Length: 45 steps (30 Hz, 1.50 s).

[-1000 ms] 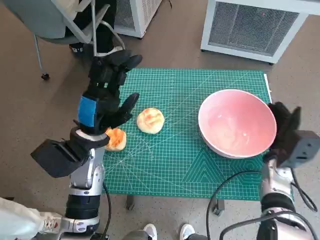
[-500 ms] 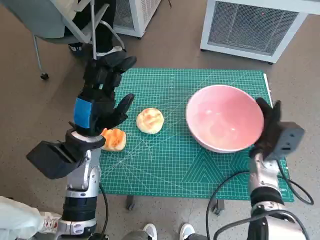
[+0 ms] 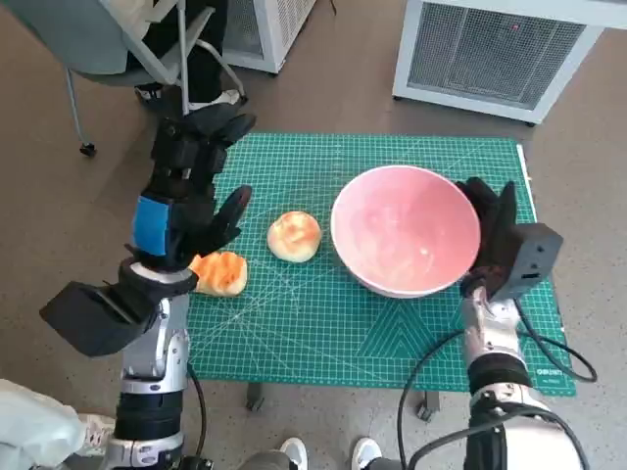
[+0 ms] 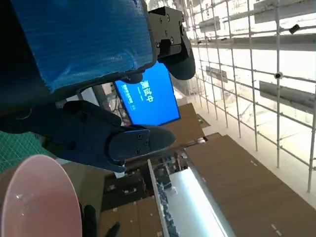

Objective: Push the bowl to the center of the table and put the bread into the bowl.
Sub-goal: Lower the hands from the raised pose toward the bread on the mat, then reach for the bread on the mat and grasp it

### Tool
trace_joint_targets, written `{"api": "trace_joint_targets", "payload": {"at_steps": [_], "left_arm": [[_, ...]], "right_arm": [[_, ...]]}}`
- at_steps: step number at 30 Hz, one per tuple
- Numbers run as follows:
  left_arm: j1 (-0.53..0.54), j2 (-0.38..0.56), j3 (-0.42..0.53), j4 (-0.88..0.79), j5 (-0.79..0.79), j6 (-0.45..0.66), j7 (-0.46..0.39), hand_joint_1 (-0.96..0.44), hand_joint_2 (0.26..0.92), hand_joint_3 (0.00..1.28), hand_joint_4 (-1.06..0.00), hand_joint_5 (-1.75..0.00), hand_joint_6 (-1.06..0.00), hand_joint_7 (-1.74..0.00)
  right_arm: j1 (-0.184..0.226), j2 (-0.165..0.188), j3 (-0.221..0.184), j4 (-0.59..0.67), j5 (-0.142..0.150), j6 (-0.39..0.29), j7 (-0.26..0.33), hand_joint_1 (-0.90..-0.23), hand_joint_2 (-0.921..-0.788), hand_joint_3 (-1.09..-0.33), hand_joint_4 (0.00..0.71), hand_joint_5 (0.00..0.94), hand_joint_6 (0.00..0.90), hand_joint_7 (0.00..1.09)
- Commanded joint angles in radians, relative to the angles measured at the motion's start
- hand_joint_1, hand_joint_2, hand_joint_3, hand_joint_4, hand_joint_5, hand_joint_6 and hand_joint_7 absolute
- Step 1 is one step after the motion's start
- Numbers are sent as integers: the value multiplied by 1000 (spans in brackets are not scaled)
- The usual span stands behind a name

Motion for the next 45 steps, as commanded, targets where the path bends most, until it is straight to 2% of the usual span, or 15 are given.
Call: {"api": "trace_joint_targets", "payload": {"at_steps": [1, 5, 11, 14, 17, 21, 25, 30, 34, 39, 41, 45], "left_arm": [[13, 12, 13, -25, -14, 8, 5, -380, 883, 433, 1, -793, 1, -961], [19, 25, 24, -29, -19, 9, 0, -377, 881, 430, 1, -790, 1, -966], [40, 92, 49, -58, -7, 23, -20, -375, 873, 427, 1, -781, 1, -980], [51, 235, 68, -60, 83, 0, -74, -397, 865, 416, 1, -775, 1, -937], [58, 372, 81, -62, 155, -7, -138, -428, 901, 328, -12, -693, 1, -855], [58, 539, 87, -66, 194, 36, -241, -462, 917, 250, -92, -450, -2, -761], [62, 640, 83, -72, 207, 73, -310, -493, 920, 172, -186, -212, -49, -625], [60, 713, 57, -51, 237, 72, -360, -498, 921, 105, -247, -66, -139, -452], [53, 743, 23, -27, 278, 62, -377, -499, 921, 90, -266, -23, -206, -325], [43, 748, -24, 5, 314, 66, -395, -455, 921, 81, -271, -4, -268, -195], [40, 746, -42, 17, 326, 64, -401, -440, 921, 79, -270, -2, -283, -168], [33, 743, -90, 43, 366, 59, -408, -420, 921, 68, -269, -1, -306, -131]], "right_arm": [[-13, 27, 4, 16, -6, 25, 1, -509, -921, -810, 282, 8, 72, 486], [-25, 33, 8, 15, -8, 27, -3, -504, -921, -815, 279, 6, 67, 491], [-42, 12, 8, 1, -6, 10, -4, -483, -921, -817, 276, 3, 57, 495], [-52, 1, 10, -27, -5, -27, -5, -478, -921, -819, 271, 1, 57, 498], [-58, -1, 19, -59, -11, -73, -13, -475, -921, -821, 269, 1, 58, 504], [-48, -8, 46, -145, -28, -188, 5, -480, -921, -826, 269, 0, 33, 547], [-21, -7, 81, -279, -29, -303, 54, -500, -921, -820, 264, 0, 8, 582], [35, -2, 133, -513, 12, -379, 148, -530, -921, -797, 267, 3, 1, 607], [84, -4, 176, -684, 46, -396, 212, -552, -921, -766, 282, 10, 5, 626], [128, -10, 214, -825, 92, -399, 275, -566, -921, -743, 301, 18, 28, 645], [142, -12, 223, -866, 97, -394, 285, -568, -921, -738, 304, 19, 33, 648], [174, -16, 236, -946, 88, -379, 288, -571, -921, -729, 316, 24, 43, 653]]}}
